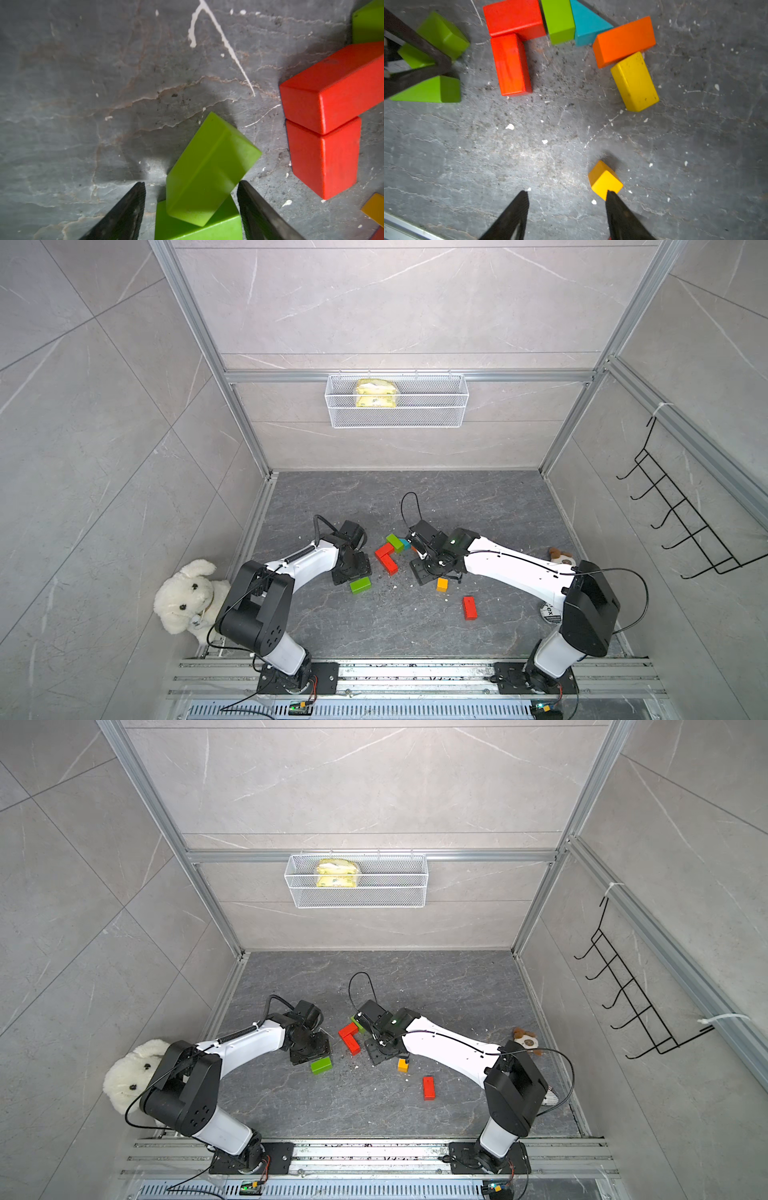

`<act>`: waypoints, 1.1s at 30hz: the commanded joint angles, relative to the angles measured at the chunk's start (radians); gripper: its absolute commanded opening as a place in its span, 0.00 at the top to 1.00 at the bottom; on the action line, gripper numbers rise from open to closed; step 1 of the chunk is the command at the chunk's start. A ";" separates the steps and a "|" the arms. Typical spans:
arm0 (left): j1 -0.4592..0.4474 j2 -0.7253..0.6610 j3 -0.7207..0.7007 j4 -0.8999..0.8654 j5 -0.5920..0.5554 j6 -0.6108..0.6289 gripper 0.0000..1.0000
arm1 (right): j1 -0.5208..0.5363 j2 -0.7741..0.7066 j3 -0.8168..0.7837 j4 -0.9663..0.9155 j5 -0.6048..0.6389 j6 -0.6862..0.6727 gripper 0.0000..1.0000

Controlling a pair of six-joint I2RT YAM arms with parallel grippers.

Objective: Assemble a heart with building blocks
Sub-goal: Pick up the building block from the center of the board.

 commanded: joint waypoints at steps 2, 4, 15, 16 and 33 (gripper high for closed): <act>-0.005 0.037 0.069 -0.016 -0.077 0.063 0.29 | -0.007 -0.077 -0.035 0.009 0.014 0.047 0.45; -0.006 0.065 0.099 -0.010 -0.079 0.082 0.31 | -0.008 -0.092 -0.045 0.009 0.012 0.054 0.47; -0.018 0.098 0.137 -0.056 -0.091 0.126 0.74 | -0.057 -0.236 -0.124 0.007 0.101 0.133 0.68; -0.021 0.090 0.135 -0.060 -0.094 0.125 0.77 | -0.064 -0.249 -0.129 0.006 0.106 0.139 0.69; -0.422 0.319 0.691 -0.211 -0.122 0.365 1.00 | -0.222 -0.408 -0.240 -0.020 0.084 0.198 0.72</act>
